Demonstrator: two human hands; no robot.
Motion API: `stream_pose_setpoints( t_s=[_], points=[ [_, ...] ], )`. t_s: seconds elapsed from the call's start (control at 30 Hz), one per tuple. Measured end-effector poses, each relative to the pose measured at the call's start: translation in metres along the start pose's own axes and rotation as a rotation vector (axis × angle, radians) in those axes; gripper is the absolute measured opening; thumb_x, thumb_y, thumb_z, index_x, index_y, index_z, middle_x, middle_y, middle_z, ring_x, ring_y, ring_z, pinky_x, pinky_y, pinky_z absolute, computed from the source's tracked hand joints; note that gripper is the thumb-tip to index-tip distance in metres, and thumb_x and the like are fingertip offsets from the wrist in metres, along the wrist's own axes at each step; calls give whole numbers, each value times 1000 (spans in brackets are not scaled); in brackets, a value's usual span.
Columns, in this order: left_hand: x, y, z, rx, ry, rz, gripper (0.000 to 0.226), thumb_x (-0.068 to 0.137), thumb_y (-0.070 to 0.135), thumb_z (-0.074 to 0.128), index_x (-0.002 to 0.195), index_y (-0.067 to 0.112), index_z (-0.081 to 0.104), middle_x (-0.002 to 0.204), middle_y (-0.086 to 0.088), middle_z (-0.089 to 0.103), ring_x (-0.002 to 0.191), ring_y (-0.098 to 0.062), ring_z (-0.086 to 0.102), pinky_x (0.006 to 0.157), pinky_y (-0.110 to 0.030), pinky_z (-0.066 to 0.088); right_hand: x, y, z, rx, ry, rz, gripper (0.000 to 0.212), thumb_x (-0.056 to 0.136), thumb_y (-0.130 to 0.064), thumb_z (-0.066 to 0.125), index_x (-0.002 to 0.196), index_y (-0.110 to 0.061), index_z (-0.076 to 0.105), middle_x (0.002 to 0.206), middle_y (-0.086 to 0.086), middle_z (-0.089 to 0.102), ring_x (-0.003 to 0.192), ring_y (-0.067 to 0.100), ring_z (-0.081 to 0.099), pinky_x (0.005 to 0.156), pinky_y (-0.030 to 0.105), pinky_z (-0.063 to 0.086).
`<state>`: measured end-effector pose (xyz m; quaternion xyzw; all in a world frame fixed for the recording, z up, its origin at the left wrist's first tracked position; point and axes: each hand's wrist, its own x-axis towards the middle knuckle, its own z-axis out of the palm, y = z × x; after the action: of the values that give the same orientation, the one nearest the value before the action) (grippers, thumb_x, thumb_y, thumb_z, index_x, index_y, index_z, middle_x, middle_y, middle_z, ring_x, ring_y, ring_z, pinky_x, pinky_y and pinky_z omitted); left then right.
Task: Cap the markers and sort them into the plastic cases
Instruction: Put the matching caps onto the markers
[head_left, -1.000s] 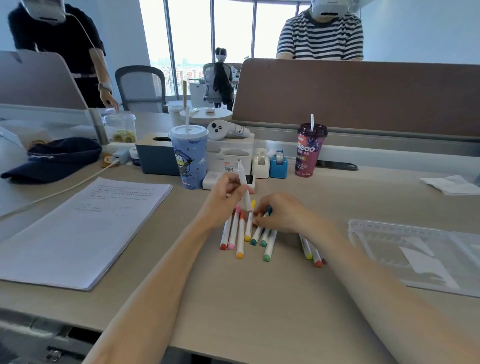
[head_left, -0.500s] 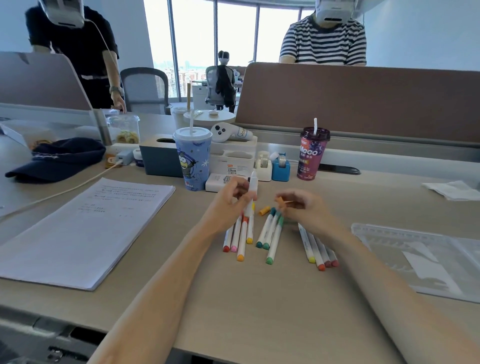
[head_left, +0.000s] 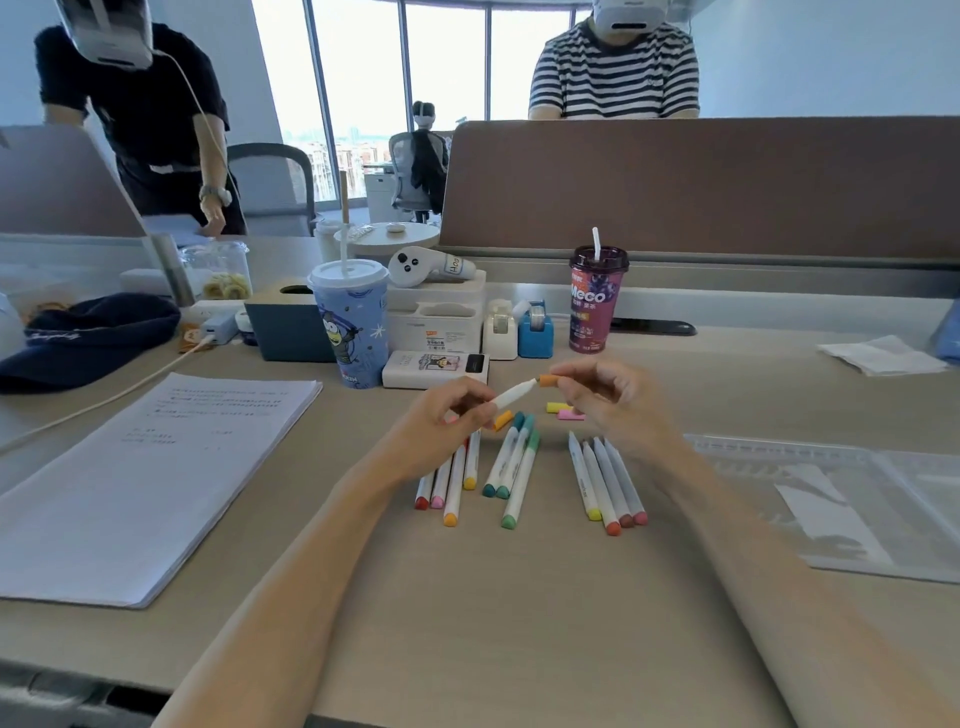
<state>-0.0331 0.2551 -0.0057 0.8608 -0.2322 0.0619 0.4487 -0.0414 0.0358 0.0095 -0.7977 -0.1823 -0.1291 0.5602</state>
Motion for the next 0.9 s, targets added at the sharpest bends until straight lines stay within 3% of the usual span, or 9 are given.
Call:
stream_pose_setpoints(
  t_s=[0.1,0.2,0.3,0.37,0.43,0.53,0.7,0.9],
  points=[
    [0,3,0,-3,-20,-25,16,97,20,52,95,35,56,87,12,63,78,7,55,75,-11,45,1,-1,2,-34,-14,-31,20,93,-6,59,107,-18,66,99,-3,66,91,10,62,80,19,55],
    [-2,5,-1,8,-49,-16,13,97,18,51,100,26,62,85,11,64,77,8,55,75,-11,45,1,-2,2,-23,3,-21,22,92,-7,61,111,-16,64,96,-5,67,89,7,64,75,12,52],
    [-2,5,-1,-4,-99,-32,21,98,20,50,111,14,66,88,6,68,81,-1,59,78,-14,45,2,-1,2,45,22,8,20,90,-6,63,109,-13,63,94,-4,71,86,7,68,75,14,54],
    [-3,6,-1,-34,-153,-52,23,99,22,49,111,16,67,88,1,69,74,-11,58,71,-21,47,1,-1,3,66,14,12,17,90,-5,63,105,-13,64,93,-2,73,86,8,69,76,16,54],
    [-5,10,-1,-95,-221,-63,21,100,22,48,104,20,68,94,-6,70,84,-23,61,78,-28,49,1,-2,4,79,7,12,15,90,-5,63,103,-13,66,93,-1,72,85,9,69,76,16,55],
    [-7,17,0,-206,-304,-82,21,100,20,47,93,27,66,102,-10,71,102,-26,62,84,-18,48,0,-2,7,109,0,14,16,91,-5,62,104,-13,68,94,4,72,84,12,69,75,18,55],
    [-8,24,3,-284,-370,-140,16,100,16,47,105,9,60,83,2,69,68,1,62,65,-12,46,-1,0,15,139,-8,33,16,91,-9,62,105,-14,69,92,1,73,82,11,70,69,18,54],
    [-7,23,8,-247,-268,-144,22,101,22,46,107,6,59,77,3,63,71,-10,57,68,-21,48,-3,-7,21,295,79,105,9,89,-15,66,98,-18,66,84,-7,75,78,9,71,64,17,51]
  ],
)
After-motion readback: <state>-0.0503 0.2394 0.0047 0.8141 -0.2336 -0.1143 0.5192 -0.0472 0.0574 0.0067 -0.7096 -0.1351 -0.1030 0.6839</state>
